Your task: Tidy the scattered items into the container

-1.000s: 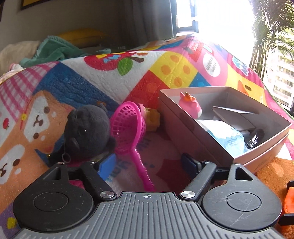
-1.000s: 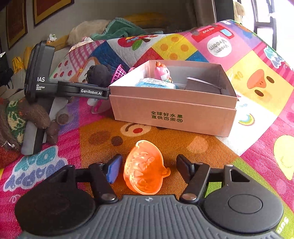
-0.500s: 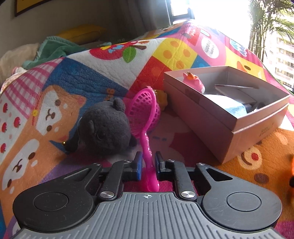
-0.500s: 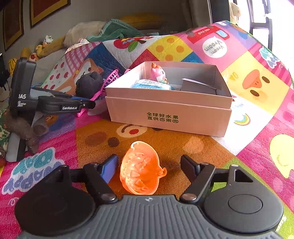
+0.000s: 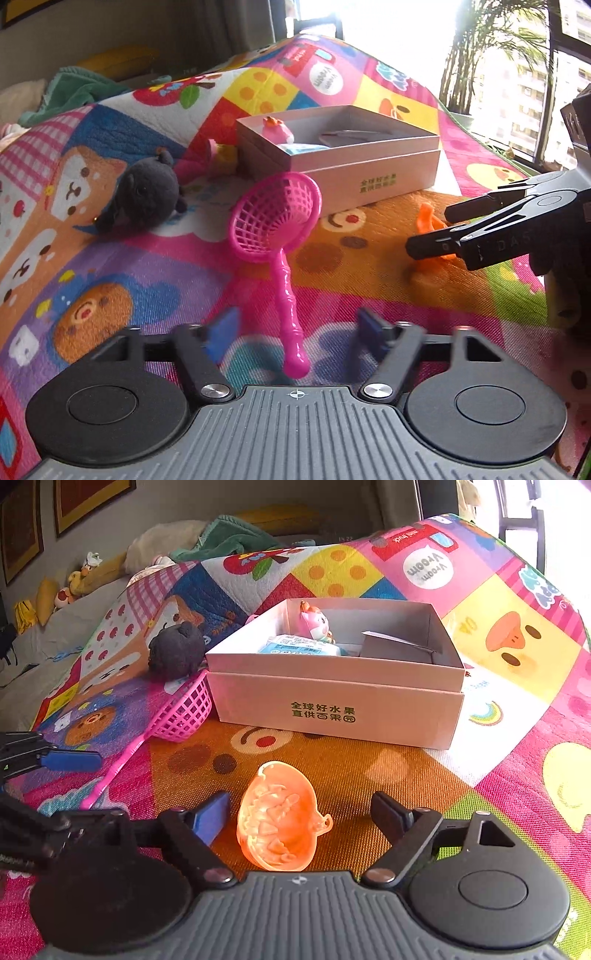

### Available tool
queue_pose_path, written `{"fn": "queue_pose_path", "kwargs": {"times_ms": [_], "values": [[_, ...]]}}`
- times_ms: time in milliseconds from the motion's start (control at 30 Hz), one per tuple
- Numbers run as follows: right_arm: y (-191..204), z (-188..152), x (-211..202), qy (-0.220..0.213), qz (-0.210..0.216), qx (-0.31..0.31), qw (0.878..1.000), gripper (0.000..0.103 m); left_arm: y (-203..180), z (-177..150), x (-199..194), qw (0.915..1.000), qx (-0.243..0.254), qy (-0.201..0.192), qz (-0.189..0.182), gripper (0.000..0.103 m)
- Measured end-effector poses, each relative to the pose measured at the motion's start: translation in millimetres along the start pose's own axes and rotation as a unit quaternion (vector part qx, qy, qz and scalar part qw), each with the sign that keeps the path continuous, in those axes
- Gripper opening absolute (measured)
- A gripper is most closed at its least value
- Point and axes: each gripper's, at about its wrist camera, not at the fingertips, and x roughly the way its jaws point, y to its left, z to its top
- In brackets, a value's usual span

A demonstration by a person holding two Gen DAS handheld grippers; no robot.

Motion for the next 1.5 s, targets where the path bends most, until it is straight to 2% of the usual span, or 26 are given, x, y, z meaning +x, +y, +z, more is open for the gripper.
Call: {"fn": "queue_pose_path", "kwargs": {"times_ms": [100,200,333,667,800,900,1033,1300,1333,1367,1400,1500], "values": [[-1.2,0.4,1.0,0.003,0.002,0.004,1.000,0.088,-0.8,1.0,2.6,0.9997,-0.020,0.017,0.000,0.102],[-2.4,0.4,1.2,0.004,0.003,0.008,1.000,0.092,-2.7,-0.1,8.3,0.9986,-0.030,0.042,0.016,0.103],[-4.2,1.5,3.0,0.009,0.006,0.014,1.000,0.100,-0.7,-5.2,7.2,0.9988,-0.035,0.032,0.012,0.103],[-2.9,2.3,5.8,0.017,0.005,0.010,1.000,0.103,1.6,0.8,6.8,0.9983,-0.049,0.029,0.013,0.103],[-0.4,3.0,7.5,0.022,0.000,0.002,1.000,0.103,11.3,18.8,5.7,0.9986,-0.051,-0.006,0.007,0.103],[0.6,3.2,8.4,0.028,-0.003,-0.005,1.000,0.103,15.0,37.1,21.1,0.9994,-0.028,-0.017,0.008,0.103],[1.3,2.9,8.4,0.030,-0.003,-0.011,1.000,0.103,22.4,54.9,46.9,0.9995,-0.027,-0.013,-0.011,0.103],[4.1,0.8,3.8,0.023,-0.001,-0.019,1.000,0.103,26.7,61.6,71.3,0.9993,-0.035,-0.003,-0.009,0.102],[4.2,0.2,0.9,0.016,-0.002,-0.020,1.000,0.103,26.6,61.5,72.4,0.9993,-0.037,-0.002,-0.010,0.098],[4.9,-0.6,-3.0,0.007,-0.004,-0.023,1.000,0.103,26.2,61.1,73.0,0.9992,-0.038,0.000,-0.012,0.079],[6.0,-1.8,-7.2,0.001,-0.005,-0.030,1.000,0.103,25.8,60.8,73.7,0.9992,-0.038,0.004,-0.014,0.075],[9.1,-9.0,-20.9,-0.004,-0.010,-0.058,0.998,0.103,23.1,58.1,69.5,0.9993,-0.035,0.001,-0.014,0.074]]}}
